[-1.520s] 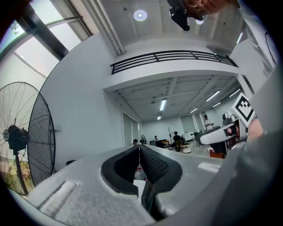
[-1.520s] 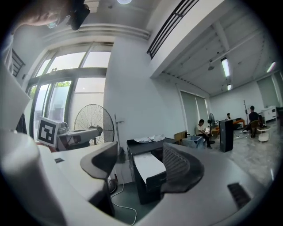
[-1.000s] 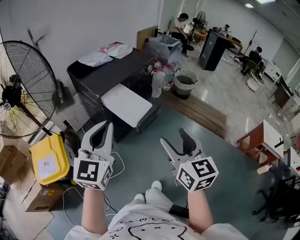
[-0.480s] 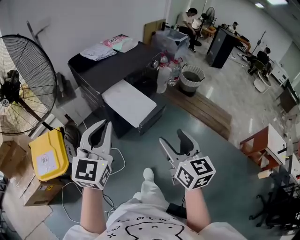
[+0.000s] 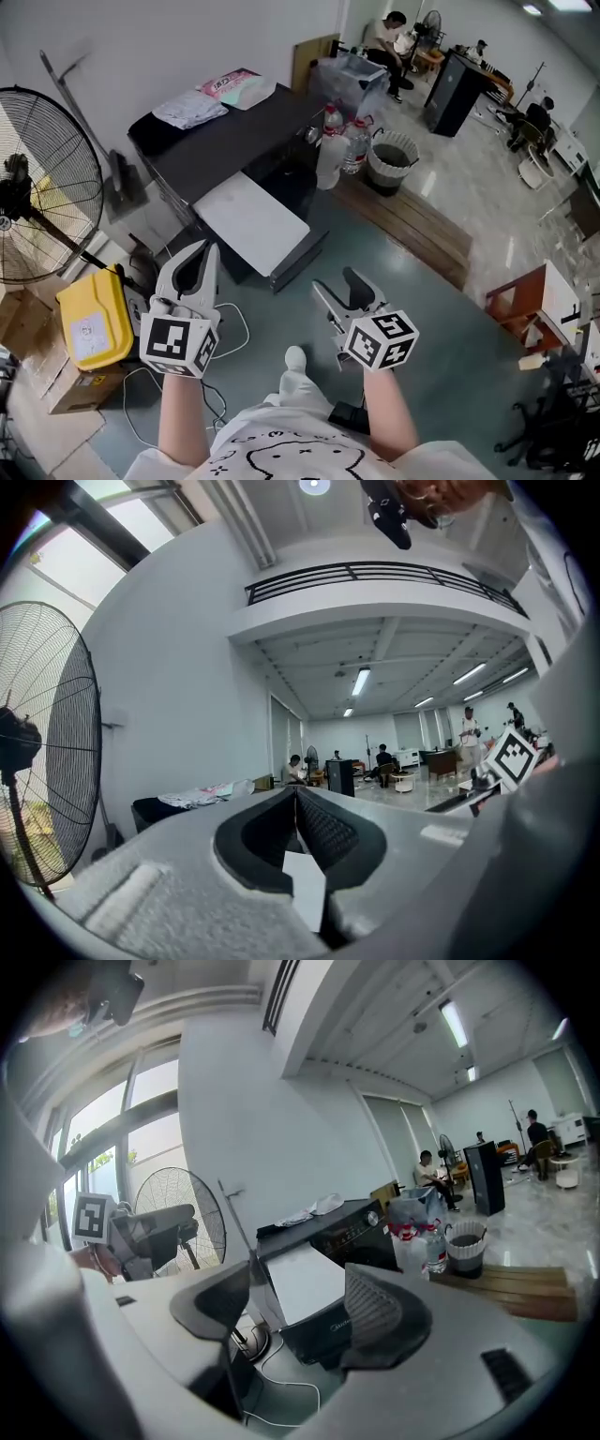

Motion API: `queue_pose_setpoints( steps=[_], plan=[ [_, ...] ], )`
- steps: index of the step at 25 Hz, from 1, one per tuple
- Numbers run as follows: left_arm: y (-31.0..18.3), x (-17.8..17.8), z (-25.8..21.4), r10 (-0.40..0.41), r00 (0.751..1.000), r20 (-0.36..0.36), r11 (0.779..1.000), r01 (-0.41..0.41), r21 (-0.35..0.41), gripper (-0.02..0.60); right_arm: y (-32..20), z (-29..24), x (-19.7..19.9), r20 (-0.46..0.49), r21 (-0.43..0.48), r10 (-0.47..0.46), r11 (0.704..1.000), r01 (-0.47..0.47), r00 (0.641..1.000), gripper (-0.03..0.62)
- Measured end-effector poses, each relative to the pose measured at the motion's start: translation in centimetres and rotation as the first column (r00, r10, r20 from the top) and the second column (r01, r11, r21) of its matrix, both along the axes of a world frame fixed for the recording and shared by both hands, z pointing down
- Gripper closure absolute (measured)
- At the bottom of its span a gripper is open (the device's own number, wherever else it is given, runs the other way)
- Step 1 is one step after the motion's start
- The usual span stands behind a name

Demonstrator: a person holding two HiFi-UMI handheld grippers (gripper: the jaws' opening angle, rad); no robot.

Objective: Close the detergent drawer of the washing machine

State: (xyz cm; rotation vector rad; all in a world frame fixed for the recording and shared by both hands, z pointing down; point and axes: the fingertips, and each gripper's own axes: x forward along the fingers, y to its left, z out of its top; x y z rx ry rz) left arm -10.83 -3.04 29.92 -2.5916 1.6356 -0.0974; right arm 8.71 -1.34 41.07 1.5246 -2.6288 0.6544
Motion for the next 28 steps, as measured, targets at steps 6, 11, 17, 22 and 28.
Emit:
queue_pose_setpoints(
  steps=[6, 11, 17, 22, 28],
  plan=[
    [-3.3, 1.0, 1.0, -0.013, 1.000, 0.013, 1.000, 0.013, -0.025, 0.564, -3.5, 4.3, -0.1, 0.017, -0.082, -0.070, 0.994, 0.071, 0.997, 0.281],
    [-5.3, 1.9, 1.8, -0.023, 0.999, 0.034, 0.999, 0.025, -0.045, 0.565, -5.8, 8.1, 0.3, 0.096, -0.184, -0.079, 0.978, 0.096, 0.992, 0.281],
    [-7.1, 2.4, 2.8, -0.045, 0.997, 0.055, 0.996, 0.049, -0.080, 0.563, -7.6, 11.1, -0.2, 0.181, -0.265, -0.092, 0.954, 0.139, 0.979, 0.281],
    [-8.2, 2.7, 3.3, -0.068, 0.995, 0.071, 0.993, 0.074, -0.094, 0.565, -8.5, 14.0, -0.7, 0.233, -0.328, -0.110, 0.927, 0.185, 0.966, 0.281],
    [-9.1, 3.3, 4.6, -0.074, 0.994, 0.085, 0.990, 0.084, -0.112, 0.564, -9.1, 17.1, -1.6, 0.274, -0.380, -0.157, 0.889, 0.257, 0.949, 0.282]
  ],
)
